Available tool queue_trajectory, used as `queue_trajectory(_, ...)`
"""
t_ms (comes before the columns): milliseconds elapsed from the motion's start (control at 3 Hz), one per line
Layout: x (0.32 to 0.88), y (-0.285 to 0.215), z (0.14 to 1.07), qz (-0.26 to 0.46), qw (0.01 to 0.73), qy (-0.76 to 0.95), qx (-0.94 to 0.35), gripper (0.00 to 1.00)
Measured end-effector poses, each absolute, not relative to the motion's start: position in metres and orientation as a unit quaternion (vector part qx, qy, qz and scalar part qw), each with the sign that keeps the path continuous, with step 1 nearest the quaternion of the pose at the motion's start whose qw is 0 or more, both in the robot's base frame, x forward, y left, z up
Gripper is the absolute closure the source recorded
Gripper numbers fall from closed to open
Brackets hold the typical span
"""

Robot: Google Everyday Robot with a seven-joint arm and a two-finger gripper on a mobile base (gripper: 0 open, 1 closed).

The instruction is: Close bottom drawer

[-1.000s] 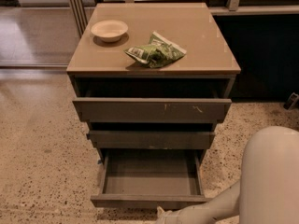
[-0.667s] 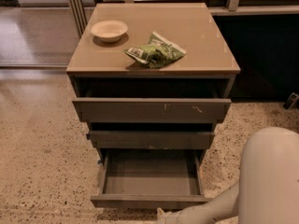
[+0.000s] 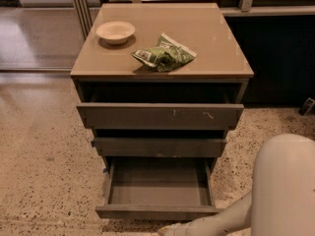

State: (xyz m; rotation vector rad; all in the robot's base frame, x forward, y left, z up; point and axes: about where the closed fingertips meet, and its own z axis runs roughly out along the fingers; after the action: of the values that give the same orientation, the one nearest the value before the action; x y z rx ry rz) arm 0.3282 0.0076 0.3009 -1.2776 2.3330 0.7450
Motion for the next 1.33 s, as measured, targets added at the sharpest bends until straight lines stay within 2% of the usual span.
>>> queue_trajectory(667,0.352,0.028,0.275,0.281,0.216,0.822,-0.445,0.88)
queue_trajectory(1000,0.384,0.033,0.262,0.275,0.242,0.820,-0.440,1.00)
queue_trajectory(1333,0.384,0.033,0.262,0.275,0.242,0.820,-0.440,1.00)
